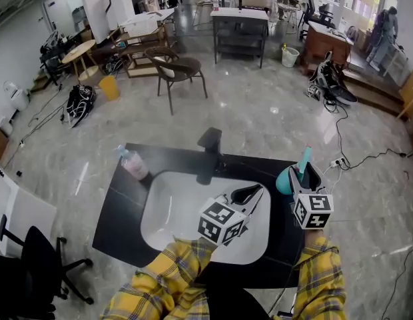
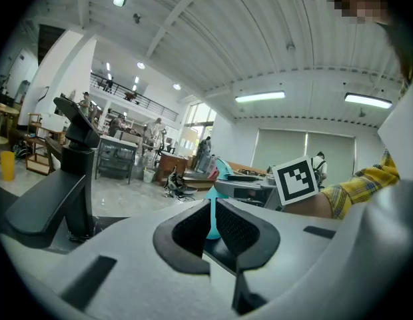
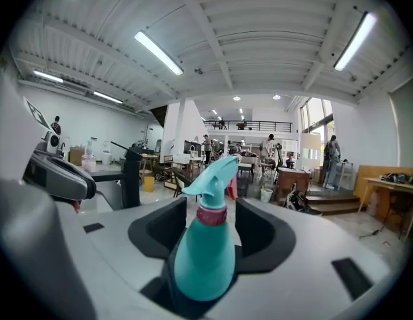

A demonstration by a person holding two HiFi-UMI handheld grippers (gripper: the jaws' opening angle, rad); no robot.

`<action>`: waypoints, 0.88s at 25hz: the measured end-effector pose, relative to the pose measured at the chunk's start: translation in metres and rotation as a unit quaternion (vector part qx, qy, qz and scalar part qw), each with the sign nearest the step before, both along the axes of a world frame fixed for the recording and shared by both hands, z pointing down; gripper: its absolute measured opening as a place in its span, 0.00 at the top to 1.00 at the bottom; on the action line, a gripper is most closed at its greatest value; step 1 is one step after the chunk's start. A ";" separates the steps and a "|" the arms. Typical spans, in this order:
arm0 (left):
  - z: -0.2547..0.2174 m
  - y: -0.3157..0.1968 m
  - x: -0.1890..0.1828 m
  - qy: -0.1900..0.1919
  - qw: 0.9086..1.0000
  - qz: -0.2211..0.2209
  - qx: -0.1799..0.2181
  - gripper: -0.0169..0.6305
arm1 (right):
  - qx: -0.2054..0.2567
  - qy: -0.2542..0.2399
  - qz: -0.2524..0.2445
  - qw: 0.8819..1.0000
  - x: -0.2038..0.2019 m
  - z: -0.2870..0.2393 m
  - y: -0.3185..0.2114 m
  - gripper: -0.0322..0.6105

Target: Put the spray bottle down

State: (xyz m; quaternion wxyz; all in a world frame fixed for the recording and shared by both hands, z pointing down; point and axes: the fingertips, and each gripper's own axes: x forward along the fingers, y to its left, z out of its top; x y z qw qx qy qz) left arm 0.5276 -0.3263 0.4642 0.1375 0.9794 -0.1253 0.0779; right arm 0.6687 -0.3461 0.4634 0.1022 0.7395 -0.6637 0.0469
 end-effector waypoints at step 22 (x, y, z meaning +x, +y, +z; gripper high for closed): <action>0.015 0.084 -0.121 0.011 0.999 0.022 -0.038 0.94 | -0.032 -0.022 0.053 0.998 -0.117 0.005 0.122 0.66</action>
